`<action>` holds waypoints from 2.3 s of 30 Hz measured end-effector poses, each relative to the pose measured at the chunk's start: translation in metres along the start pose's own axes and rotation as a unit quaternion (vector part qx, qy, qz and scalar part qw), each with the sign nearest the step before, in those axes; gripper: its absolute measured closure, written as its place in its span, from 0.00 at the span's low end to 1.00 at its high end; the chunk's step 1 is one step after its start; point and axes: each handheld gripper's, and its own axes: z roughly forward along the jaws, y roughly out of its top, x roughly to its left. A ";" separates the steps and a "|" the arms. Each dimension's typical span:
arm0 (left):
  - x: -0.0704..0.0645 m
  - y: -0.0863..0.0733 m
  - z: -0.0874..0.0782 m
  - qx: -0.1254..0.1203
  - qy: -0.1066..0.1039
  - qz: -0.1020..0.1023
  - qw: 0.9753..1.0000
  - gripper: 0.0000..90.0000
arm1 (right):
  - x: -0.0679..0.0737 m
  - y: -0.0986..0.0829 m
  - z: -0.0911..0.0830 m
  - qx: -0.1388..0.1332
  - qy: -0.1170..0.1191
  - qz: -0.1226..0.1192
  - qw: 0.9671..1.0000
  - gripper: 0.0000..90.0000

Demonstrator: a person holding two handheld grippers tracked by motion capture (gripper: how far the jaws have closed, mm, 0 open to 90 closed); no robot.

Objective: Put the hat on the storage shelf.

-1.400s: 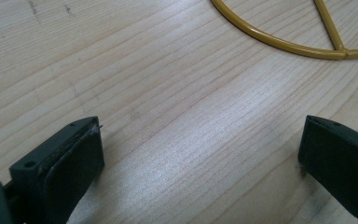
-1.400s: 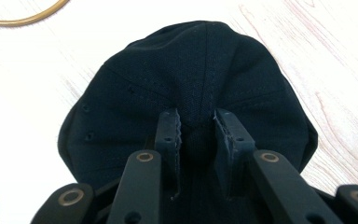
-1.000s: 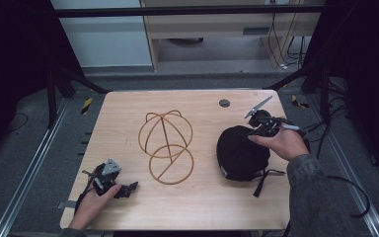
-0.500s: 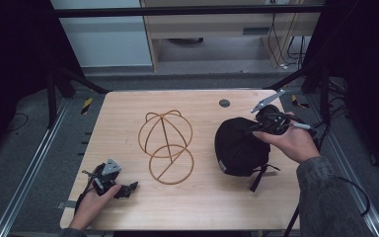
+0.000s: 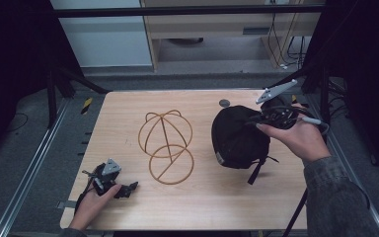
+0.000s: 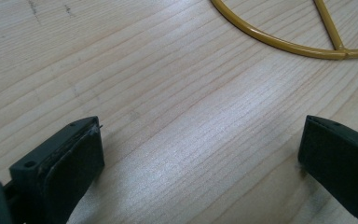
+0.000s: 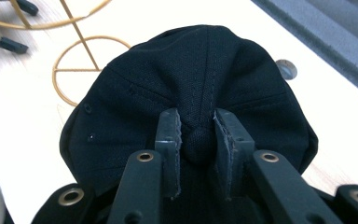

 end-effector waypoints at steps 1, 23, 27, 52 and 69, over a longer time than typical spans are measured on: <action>0.000 0.000 0.000 0.000 0.000 0.000 1.000 0.00 | 0.001 0.001 -0.002 -0.001 -0.001 -0.001 1.000 0.81; 0.000 0.000 0.000 0.000 0.000 0.000 1.000 0.00 | 0.022 0.023 -0.034 -0.072 -0.005 -0.021 0.997 0.81; 0.000 0.000 0.000 0.000 0.000 0.000 1.000 0.00 | 0.028 0.028 -0.040 -0.082 -0.001 -0.027 0.996 0.81; 0.000 0.000 0.000 0.001 0.000 0.000 1.000 0.00 | 0.071 0.069 -0.052 -0.107 0.009 -0.087 0.990 0.81; 0.000 0.000 0.000 0.001 0.000 0.000 1.000 0.00 | 0.083 0.083 -0.052 -0.113 0.012 -0.103 0.988 0.81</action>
